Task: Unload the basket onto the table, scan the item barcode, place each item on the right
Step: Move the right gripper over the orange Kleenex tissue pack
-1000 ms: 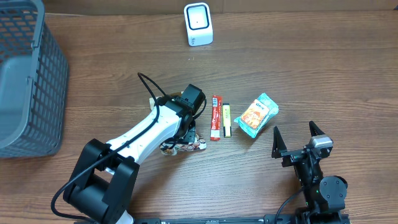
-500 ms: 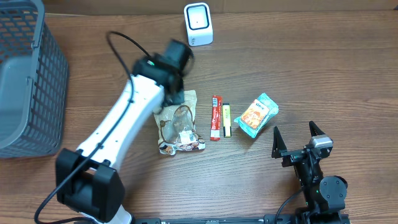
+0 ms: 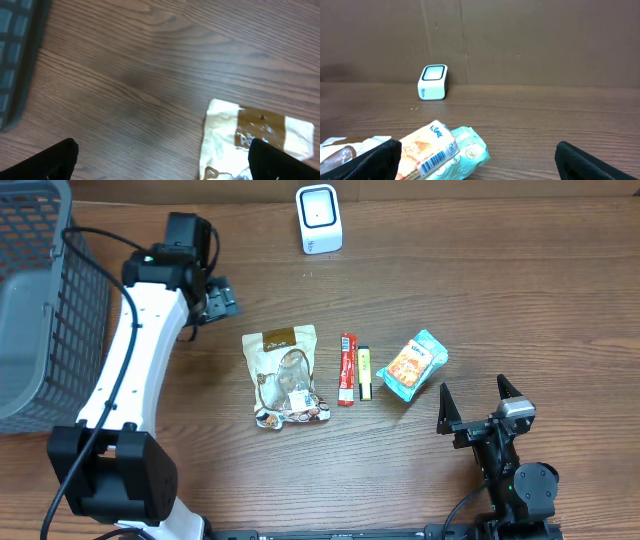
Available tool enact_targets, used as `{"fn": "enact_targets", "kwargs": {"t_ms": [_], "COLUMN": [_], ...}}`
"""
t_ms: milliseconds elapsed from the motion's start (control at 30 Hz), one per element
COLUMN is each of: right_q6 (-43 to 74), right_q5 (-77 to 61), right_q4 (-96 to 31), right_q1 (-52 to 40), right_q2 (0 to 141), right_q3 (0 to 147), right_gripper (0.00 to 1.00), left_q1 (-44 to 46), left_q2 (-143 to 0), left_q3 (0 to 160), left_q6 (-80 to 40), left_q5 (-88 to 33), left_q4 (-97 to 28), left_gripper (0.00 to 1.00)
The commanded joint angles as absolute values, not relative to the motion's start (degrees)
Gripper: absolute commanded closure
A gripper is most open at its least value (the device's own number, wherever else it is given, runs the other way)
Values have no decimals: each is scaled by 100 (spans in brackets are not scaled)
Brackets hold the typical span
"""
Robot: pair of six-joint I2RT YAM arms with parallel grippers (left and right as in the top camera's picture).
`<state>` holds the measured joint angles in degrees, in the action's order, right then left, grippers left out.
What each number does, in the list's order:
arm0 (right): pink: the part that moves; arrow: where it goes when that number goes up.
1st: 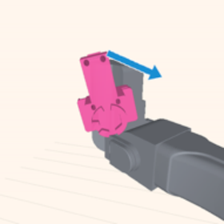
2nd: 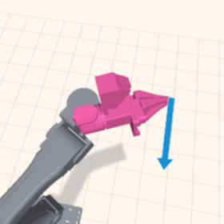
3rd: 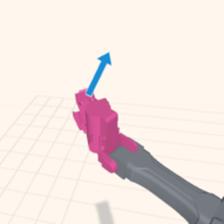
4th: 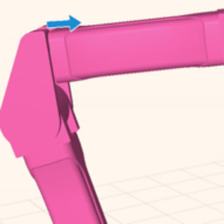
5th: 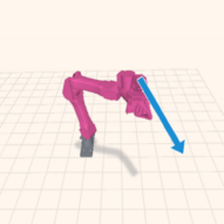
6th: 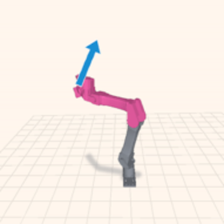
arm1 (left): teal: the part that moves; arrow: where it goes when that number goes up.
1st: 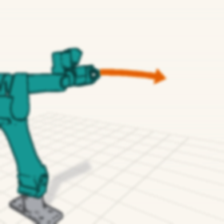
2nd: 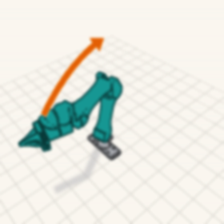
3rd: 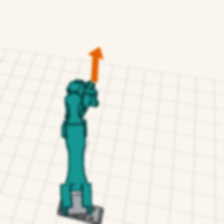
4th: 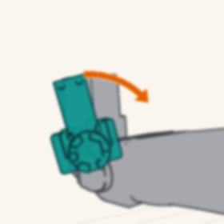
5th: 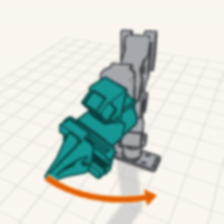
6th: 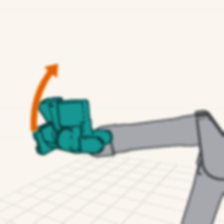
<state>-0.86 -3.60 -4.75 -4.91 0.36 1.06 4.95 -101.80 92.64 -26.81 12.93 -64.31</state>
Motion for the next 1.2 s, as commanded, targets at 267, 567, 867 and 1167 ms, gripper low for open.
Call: {"fn": "enact_targets", "kwargs": {"t_ms": [267, 567, 867, 1167], "right_q6": [-104, -102, -104, 220], "right_q5": [-307, -327, -327, -309], "right_q4": [-449, -445, -443, -471], "right_q1": [-475, -475, -475, -473], "right_q2": [16, 16, 16, 16], "right_q3": [45, 45, 45, 167], "right_gripper": [0, 0, 0, 0], "left_q1": [414, 414, 414, 414], "left_q2": [-10160, -10160, -10160, -10160], "left_q3": [9365, 9365, 9365, 9365], "left_q6": [-2679, -2679, -2679, -2679], "left_q5": [1369, 1369, 1369, 1369], "left_q4": [-6423, -6423, -6423, -6423], "left_gripper": [0, 0, 0, 0]}}
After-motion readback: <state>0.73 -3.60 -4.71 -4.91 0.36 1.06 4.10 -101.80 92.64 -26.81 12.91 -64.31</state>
